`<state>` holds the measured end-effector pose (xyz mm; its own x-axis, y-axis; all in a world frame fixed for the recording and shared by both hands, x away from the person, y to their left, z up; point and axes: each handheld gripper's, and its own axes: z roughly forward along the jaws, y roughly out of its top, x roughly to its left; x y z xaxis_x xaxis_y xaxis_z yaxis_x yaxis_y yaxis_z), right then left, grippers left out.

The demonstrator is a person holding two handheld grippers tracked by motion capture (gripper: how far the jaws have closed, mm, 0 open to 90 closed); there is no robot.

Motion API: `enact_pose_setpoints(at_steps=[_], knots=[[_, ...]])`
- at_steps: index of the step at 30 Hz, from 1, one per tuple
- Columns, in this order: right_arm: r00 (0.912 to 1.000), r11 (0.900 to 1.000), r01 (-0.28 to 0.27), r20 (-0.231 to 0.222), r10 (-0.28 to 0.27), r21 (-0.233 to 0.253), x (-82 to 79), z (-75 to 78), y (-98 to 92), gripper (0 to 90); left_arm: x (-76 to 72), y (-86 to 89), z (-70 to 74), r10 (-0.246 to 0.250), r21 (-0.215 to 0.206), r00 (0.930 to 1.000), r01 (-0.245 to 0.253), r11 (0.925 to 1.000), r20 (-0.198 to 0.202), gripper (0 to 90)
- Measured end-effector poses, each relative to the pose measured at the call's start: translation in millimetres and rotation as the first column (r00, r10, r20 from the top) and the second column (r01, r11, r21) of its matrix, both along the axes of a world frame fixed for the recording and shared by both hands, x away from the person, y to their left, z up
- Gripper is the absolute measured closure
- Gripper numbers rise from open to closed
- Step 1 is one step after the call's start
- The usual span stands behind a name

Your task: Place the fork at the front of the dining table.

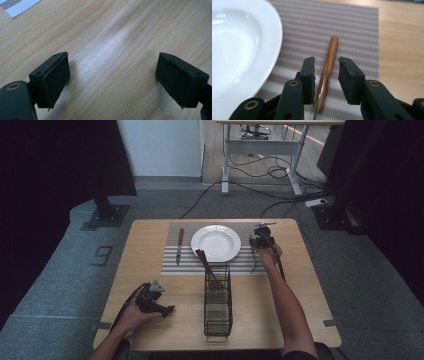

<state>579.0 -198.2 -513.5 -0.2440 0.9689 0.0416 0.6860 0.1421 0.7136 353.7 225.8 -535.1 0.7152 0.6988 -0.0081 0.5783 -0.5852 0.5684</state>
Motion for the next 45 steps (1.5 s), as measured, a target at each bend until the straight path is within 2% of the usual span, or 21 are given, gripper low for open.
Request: enact_pose_setpoints(at_steps=[4, 5, 8, 14, 17, 25, 26, 30, 33, 38, 42, 45], knots=[[0.9997, 1.000, -0.024, -0.009, 0.024, 0.004, -9.3, -2.9, 1.1, 69.3, -0.2, 0.0, 0.2, -0.002, 0.003, 1.0000, 0.002, 1.0000, -0.002, 12.3], [0.9993, 1.000, -0.029, -0.024, 0.029, 0.001, -10.5, -4.8, 2.1, 69.6, -0.2, -0.1, 0.2, -0.002, 0.003, 1.0000, 0.002, 1.0000, -0.002, 12.3], [0.9985, 0.999, -0.032, -0.044, 0.032, -0.011, -11.1, -8.3, 3.6, 71.4, -0.1, 0.0, 0.3, -0.003, 0.003, 1.0000, 0.003, 1.0000, -0.002, 12.3], [0.9983, 0.999, -0.030, -0.050, 0.028, -0.041, -10.1, -12.6, 5.8, 74.2, -0.1, 0.1, 0.2, -0.004, 0.003, 1.0000, 0.004, 1.0000, -0.002, 12.3], [0.9980, 0.999, -0.026, -0.058, 0.023, -0.039, -10.0, -15.1, 3.9, 76.2, -0.1, 0.1, 0.2, -0.004, 0.002, 1.0000, 0.004, 1.0000, -0.002, 12.3], [0.9992, 1.000, -0.014, -0.036, 0.015, 0.027, -14.0, -18.0, -6.0, 76.7, -0.1, 0.0, 0.2, -0.003, 0.003, 1.0000, 0.003, 1.0000, -0.002, 12.3], [0.9994, 1.000, -0.012, -0.033, 0.013, 0.024, -14.4, -17.7, -8.6, 76.4, -0.1, 0.0, 0.2, -0.003, 0.003, 1.0000, 0.003, 1.0000, -0.002, 12.3], [0.9993, 1.000, 0.005, -0.037, -0.004, 0.030, -14.8, -17.3, -17.4, 75.7, 0.0, -0.1, 0.2, -0.003, 0.003, 1.0000, 0.003, 1.0000, -0.002, 12.2], [0.9988, 0.998, 0.010, -0.049, -0.008, 0.059, -14.3, -18.1, -23.1, 75.2, 0.0, -0.1, 0.2, -0.003, 0.003, 1.0000, 0.003, 1.0000, -0.002, 12.2], [0.9991, 0.999, -0.001, -0.043, 0.003, 0.045, -16.0, -15.8, -20.4, 70.0, 0.0, -0.1, 0.2, -0.003, 0.003, 1.0000, 0.003, 1.0000, -0.002, 12.2], [0.9987, 1.000, 0.000, -0.051, 0.000, -0.013, -18.2, -14.9, -15.8, 69.2, -0.1, -0.1, 0.2, -0.003, 0.003, 1.0000, 0.003, 1.0000, -0.002, 12.2], [0.9977, 1.000, -0.004, -0.067, 0.002, -0.029, -18.9, -16.9, -14.8, 69.7, -0.1, -0.1, 0.2, -0.003, 0.003, 1.0000, 0.003, 1.0000, -0.002, 12.2]])
